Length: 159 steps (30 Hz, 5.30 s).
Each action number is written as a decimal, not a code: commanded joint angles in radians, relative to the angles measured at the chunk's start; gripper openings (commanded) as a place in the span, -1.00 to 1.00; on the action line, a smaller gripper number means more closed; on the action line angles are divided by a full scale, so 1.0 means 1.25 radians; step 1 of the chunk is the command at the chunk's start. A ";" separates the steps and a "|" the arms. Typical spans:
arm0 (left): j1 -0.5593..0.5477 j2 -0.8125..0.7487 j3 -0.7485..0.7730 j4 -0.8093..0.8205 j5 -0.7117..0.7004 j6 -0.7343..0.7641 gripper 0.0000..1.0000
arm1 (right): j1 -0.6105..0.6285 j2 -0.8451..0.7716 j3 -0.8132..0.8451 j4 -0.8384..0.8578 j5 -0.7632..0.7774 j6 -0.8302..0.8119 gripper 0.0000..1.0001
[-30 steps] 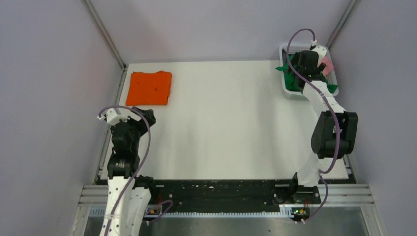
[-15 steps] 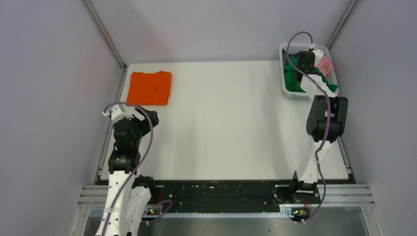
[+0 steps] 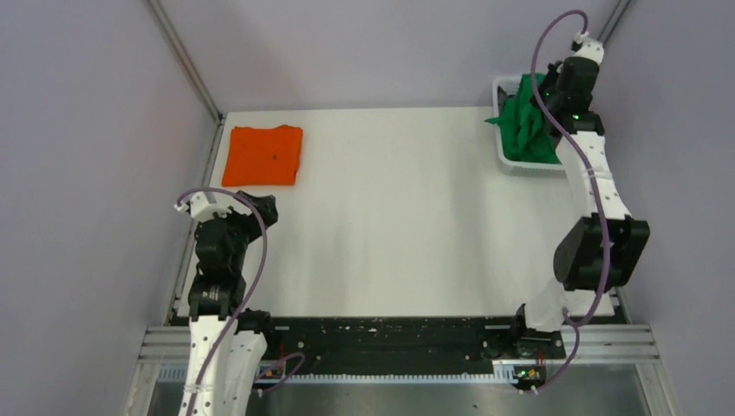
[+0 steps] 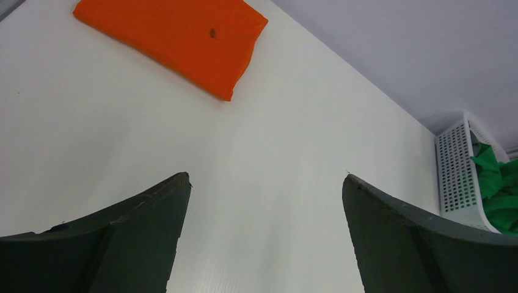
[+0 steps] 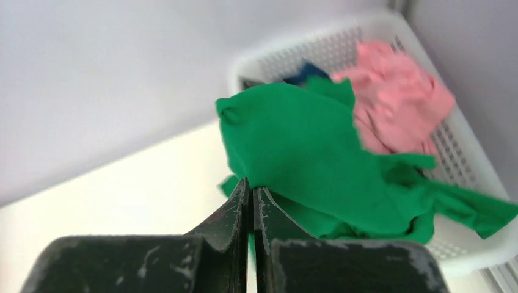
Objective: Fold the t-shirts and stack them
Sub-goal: Grab crumpled tshirt from bin with the right arm, then move the tshirt to the center of the board, then flatten out the tshirt
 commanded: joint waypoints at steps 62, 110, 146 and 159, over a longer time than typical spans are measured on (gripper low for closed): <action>-0.235 0.651 -0.031 0.122 0.226 -0.103 0.54 | 0.729 -0.056 -0.363 0.089 -0.040 -0.197 0.81; -0.239 0.640 -0.037 0.036 0.141 -0.114 -1.00 | 0.757 0.052 -0.306 0.140 0.051 -0.055 -1.00; -0.239 0.316 -0.015 -0.121 0.089 -0.121 -1.00 | 0.917 -0.034 -0.385 -0.062 0.343 0.004 0.19; -0.239 0.263 0.041 -0.191 0.024 -0.105 -1.00 | 0.793 -0.233 -0.517 -0.047 0.435 0.094 -1.00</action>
